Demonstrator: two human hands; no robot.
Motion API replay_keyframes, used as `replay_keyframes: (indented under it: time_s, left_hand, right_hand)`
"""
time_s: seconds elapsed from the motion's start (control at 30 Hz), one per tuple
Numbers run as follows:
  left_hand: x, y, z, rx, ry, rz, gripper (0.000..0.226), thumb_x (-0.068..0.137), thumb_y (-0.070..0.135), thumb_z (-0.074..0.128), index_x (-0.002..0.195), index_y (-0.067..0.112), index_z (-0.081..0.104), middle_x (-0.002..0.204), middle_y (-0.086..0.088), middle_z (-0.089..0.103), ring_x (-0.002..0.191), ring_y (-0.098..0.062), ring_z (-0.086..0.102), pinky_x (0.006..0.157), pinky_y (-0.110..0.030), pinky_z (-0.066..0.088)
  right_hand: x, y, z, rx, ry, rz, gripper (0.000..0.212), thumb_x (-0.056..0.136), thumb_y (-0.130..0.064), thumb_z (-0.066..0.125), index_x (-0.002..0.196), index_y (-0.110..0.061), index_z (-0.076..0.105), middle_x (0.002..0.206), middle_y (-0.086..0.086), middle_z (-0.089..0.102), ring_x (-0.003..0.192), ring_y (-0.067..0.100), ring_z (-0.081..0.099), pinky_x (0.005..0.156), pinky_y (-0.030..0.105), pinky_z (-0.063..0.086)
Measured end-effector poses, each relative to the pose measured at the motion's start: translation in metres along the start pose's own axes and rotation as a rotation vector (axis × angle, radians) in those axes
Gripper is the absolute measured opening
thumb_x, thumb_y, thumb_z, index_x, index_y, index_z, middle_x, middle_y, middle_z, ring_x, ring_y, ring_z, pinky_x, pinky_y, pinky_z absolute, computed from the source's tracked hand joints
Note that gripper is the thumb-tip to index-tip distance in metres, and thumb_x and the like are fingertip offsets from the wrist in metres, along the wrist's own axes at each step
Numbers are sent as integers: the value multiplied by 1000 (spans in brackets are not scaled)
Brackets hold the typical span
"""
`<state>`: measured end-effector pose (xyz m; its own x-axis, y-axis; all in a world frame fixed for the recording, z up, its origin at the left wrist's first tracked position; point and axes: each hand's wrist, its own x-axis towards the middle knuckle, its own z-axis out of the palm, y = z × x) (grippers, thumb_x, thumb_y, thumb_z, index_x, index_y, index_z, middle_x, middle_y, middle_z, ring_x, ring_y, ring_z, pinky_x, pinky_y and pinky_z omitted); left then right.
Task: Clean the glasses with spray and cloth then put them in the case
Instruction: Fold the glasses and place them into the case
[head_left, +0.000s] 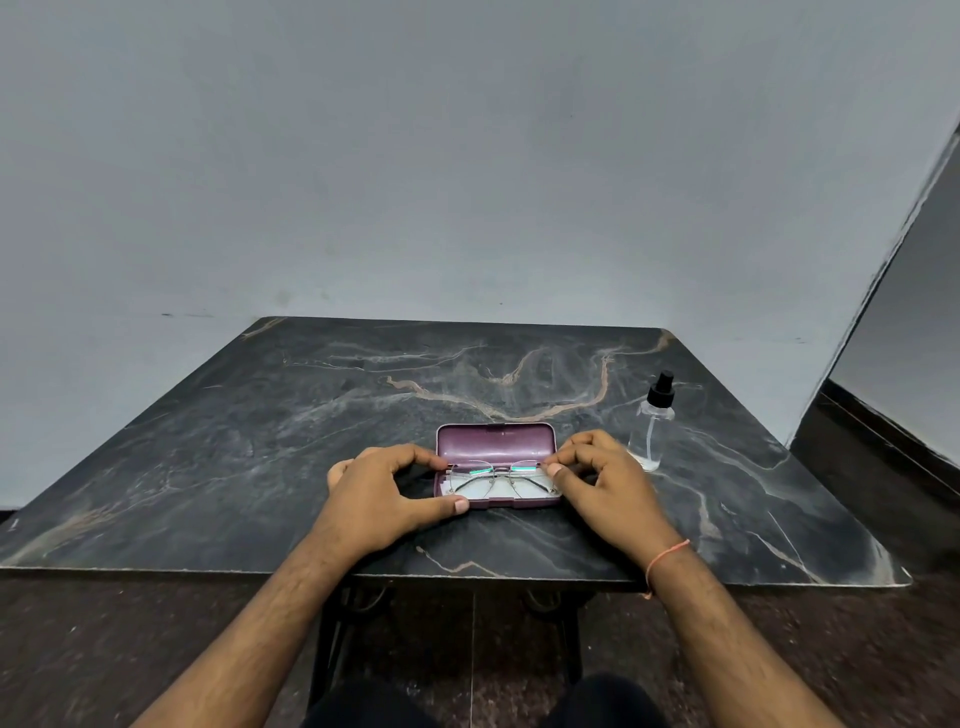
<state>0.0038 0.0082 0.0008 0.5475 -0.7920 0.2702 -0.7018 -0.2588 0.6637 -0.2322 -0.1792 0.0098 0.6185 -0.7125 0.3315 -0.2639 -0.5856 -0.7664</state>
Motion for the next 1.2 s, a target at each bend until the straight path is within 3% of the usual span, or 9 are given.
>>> replay_keyframes:
  time_s: [0.2,0.37,0.57,0.73,0.83,0.93,1.0,1.07,1.2]
  left_hand:
    - [0,-1,0,0,-4,4,80,43,108,64,106,60,71,121,35,71,130,5,56,113,-35,22]
    - [-2,2,-1,12,0,8,59,56,91,81,105,58,72,119,44,66,131,7,56,110,-34,20]
    - [-3,3,-1,16,-5,0,56,59,86,84,105,58,72,120,44,66,130,7,56,108,-34,19]
    - [-4,4,-2,9,-1,0,62,58,87,83,110,54,73,122,43,66,130,8,55,108,-34,20]
    - [-4,6,-3,8,-1,5,64,56,89,82,110,55,73,123,44,66,129,9,55,108,-34,20]
    - [-5,9,-4,3,4,11,64,56,88,83,110,56,71,123,40,67,128,7,56,109,-35,21]
    - [-6,10,-5,-24,22,9,68,54,85,87,111,57,65,119,34,70,124,6,61,113,-36,25]
    - [-7,12,-6,-73,34,18,78,52,81,91,117,56,54,116,36,71,119,10,63,120,-42,31]
    - [-9,16,-9,-104,17,38,107,55,76,94,143,64,33,120,43,69,120,8,65,121,-48,29]
  right_hand:
    - [1,0,1,-49,-4,3,5,96,-27,79,93,-25,83,103,-13,63,90,2,63,76,6,43]
    - [0,-3,-1,-72,-19,-2,9,97,-32,78,103,-33,84,103,-14,61,92,1,62,79,7,45]
    - [0,-6,-1,-106,-7,1,11,97,-30,78,106,-33,84,102,-12,62,92,1,62,76,4,41]
    - [0,-4,-1,-26,50,7,14,94,-25,81,99,-38,80,103,-15,66,83,6,65,75,12,45]
    - [0,-5,-1,37,92,-7,19,95,-23,78,106,-36,71,114,-16,63,88,7,65,83,22,50]
    - [-3,-10,-6,54,6,-27,59,88,-44,84,138,-47,53,141,-26,51,114,2,60,101,27,49]
    - [-1,-12,-10,-34,-138,-49,105,76,-58,90,159,-56,25,164,-23,32,142,3,44,117,31,37]
    - [2,-13,-13,-152,-231,-91,133,68,-60,95,164,-56,4,172,-22,19,153,3,24,122,33,24]
    - [6,-7,-9,-188,-227,-157,137,69,-55,96,168,-46,2,162,-22,30,146,-1,29,119,25,24]
